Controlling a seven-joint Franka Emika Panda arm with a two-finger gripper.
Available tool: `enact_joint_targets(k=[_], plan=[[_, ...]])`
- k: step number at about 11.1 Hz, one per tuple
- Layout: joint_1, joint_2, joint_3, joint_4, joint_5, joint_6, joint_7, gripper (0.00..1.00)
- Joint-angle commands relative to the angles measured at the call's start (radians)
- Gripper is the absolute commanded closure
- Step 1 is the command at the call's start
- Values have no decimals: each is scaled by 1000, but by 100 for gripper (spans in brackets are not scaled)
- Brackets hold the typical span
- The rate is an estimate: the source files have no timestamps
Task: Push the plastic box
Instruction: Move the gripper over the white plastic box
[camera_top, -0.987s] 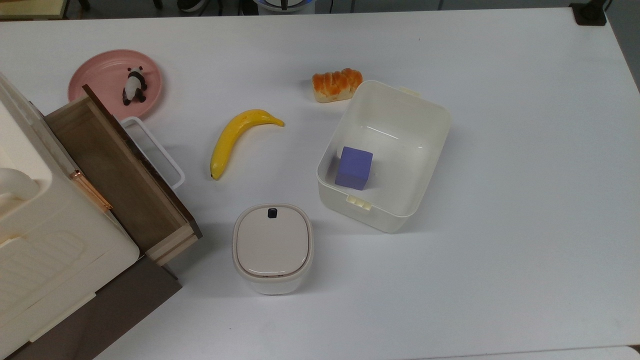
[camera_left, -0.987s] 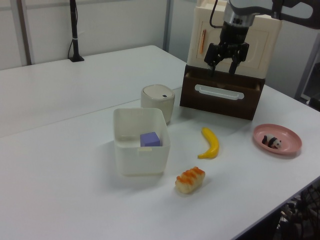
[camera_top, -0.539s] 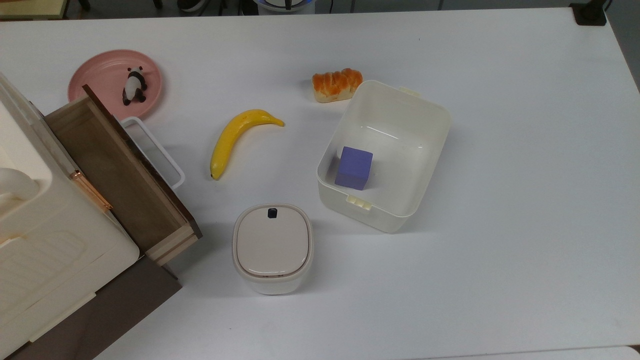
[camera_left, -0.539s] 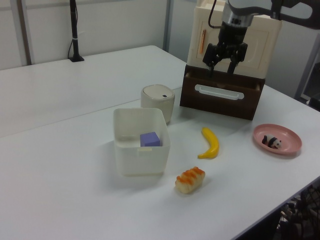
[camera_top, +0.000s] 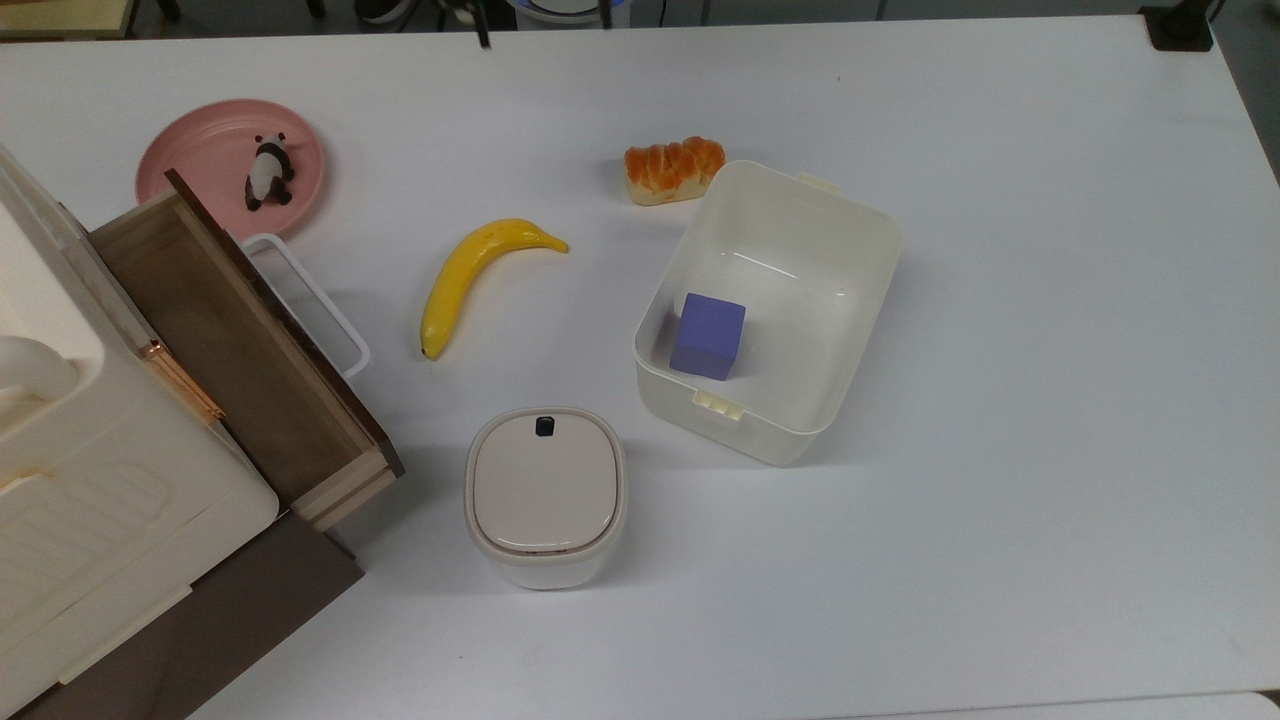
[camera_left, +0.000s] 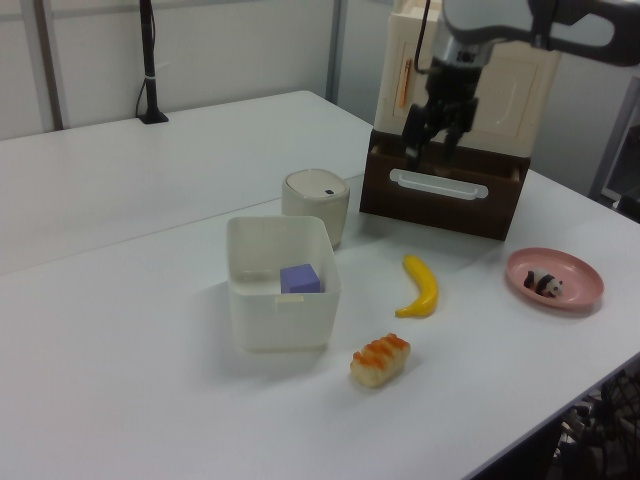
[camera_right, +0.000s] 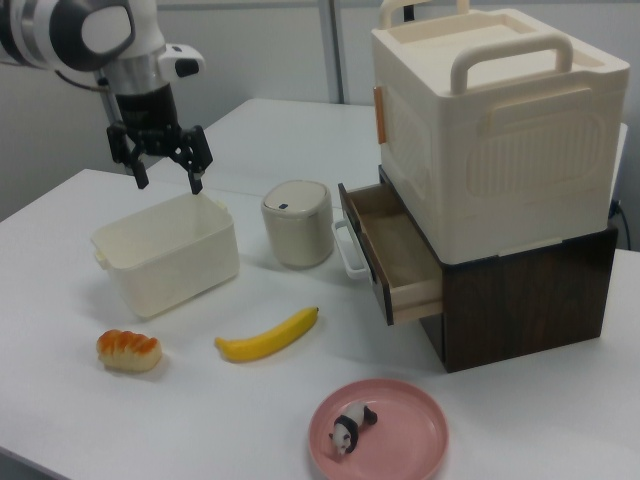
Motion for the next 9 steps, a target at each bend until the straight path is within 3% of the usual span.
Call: enact_joint_targets(k=[1, 4, 9], plan=[[52, 77, 10, -35, -5, 71, -222, 0], [95, 175, 10, -34, -64, 82, -448, 0], [121, 261, 11, -35, -174, 102, -641, 0]])
